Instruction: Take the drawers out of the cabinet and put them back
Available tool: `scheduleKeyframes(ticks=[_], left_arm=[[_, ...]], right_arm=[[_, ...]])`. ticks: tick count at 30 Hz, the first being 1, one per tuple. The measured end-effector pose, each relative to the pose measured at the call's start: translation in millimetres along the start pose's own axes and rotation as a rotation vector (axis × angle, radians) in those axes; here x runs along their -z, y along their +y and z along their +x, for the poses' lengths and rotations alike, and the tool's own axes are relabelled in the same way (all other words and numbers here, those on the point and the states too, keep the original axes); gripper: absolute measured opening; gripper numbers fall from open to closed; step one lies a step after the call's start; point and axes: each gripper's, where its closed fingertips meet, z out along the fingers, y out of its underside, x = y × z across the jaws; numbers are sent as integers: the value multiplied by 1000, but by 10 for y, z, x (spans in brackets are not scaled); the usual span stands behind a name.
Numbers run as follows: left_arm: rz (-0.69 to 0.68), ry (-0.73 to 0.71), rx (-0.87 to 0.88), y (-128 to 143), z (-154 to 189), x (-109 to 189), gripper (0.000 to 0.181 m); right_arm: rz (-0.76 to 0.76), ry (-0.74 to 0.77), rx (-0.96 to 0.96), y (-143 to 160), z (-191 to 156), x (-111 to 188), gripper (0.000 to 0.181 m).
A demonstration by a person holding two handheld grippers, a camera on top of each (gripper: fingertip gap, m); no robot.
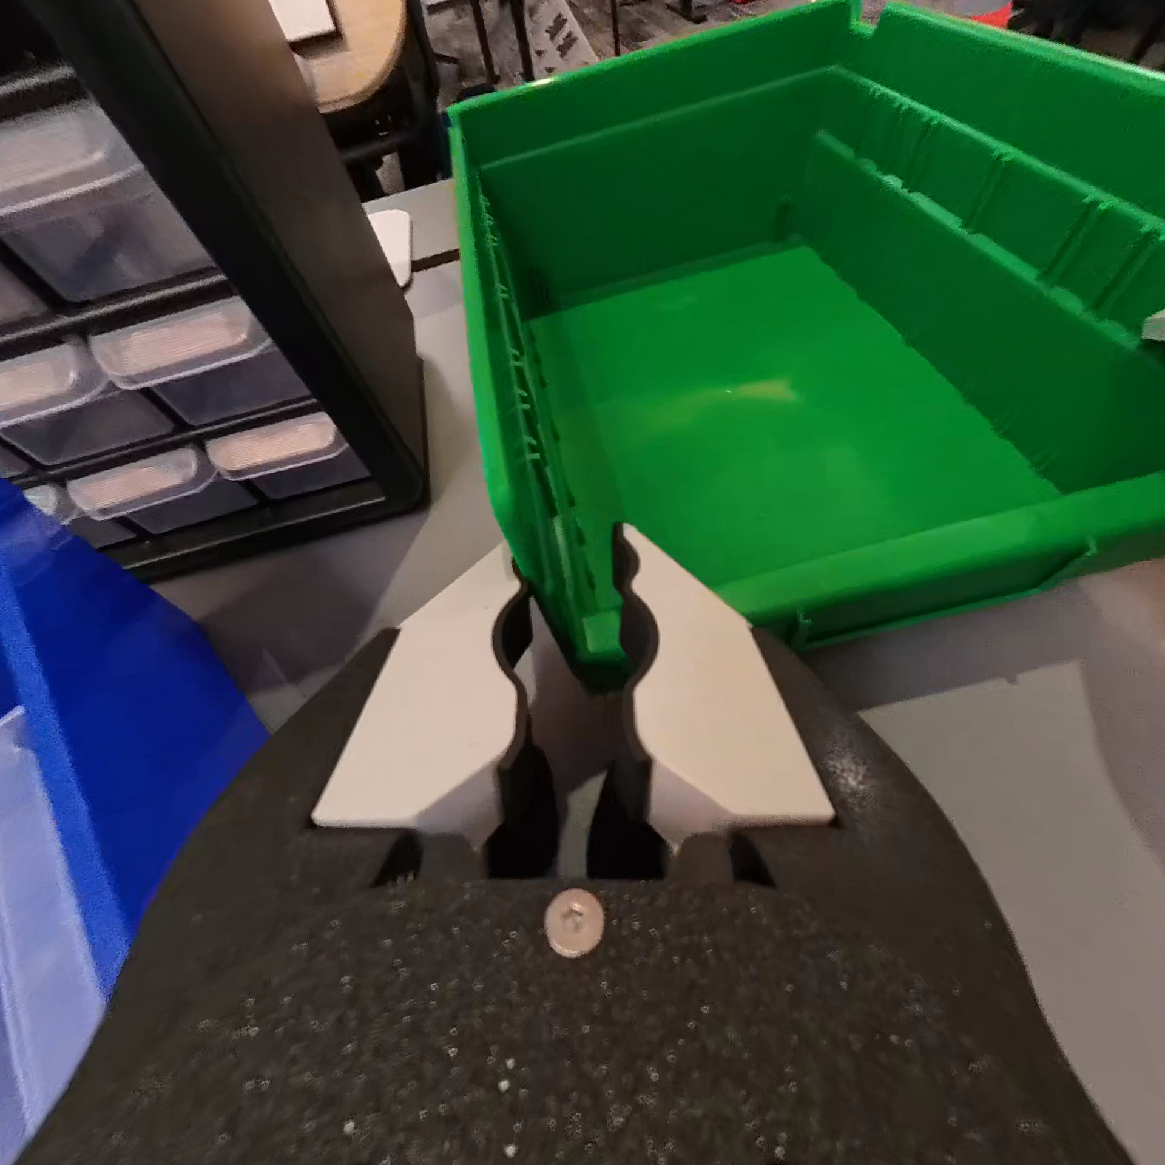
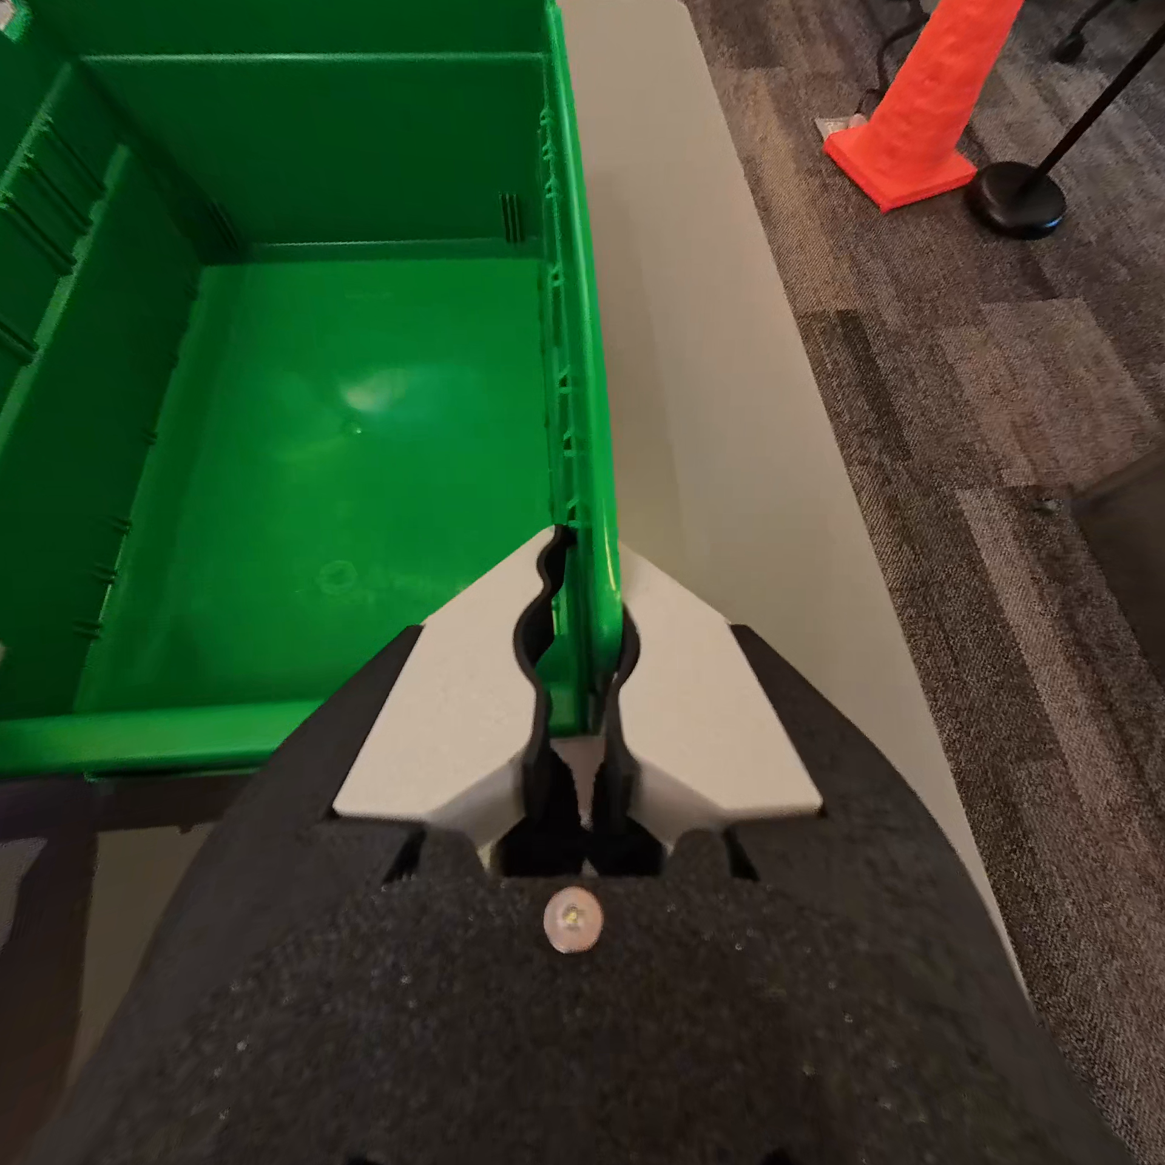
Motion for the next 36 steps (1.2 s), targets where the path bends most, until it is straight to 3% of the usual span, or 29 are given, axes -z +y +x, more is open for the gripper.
scheduleKeyframes(ticks=[2, 6, 11, 14, 16, 18, 20, 23, 24, 26, 27, 29, 32, 36], left_arm=[[-26, 38, 47, 49, 75, 22, 33], [-20, 64, 73, 62, 127, 187, 37], [-16, 175, 68, 134, 302, 568, 54], [25, 325, 19, 122, 540, 1038, 51], [77, 503, -1, 28, 664, 1499, 48], [139, 628, -21, -149, 516, 1947, 44], [205, 692, -73, -353, 114, 2256, 45], [241, 626, -215, -491, -952, 2287, 46], [188, 516, -255, -433, -1479, 2137, 47], [22, 451, -281, -135, -2415, 1922, 53], [-37, 395, -244, -6, -2896, 1815, 56], [-107, 398, -204, 290, -3556, 1644, 53], [-183, 475, -165, 689, -3901, 1432, 62], [-215, 578, -262, 999, -3768, 1281, 56]], right_arm=[[0, 14, 12, 5, 4, 4, 7], [-6, 22, 26, 2, 17, -8, 9], [-13, 23, 25, -4, 12, -25, 10], [-7, 33, 48, -2, -5, -19, 10], [-14, 49, 60, 5, 1, -16, 12], [-35, 69, 48, 3, 15, 14, 19], [-11, 86, 59, -148, 22, 191, 36], [146, -5, 36, -593, -224, 646, 36], [171, -121, 36, -689, -458, 779, 36], [113, -315, 63, -729, -935, 963, 39], [43, -361, 101, -674, -1135, 1007, 49], [-148, -486, 224, -418, -1612, 1128, 51], [-297, -670, 397, -158, -2344, 1300, 52], [-464, -650, 576, 119, -2731, 1123, 46]])
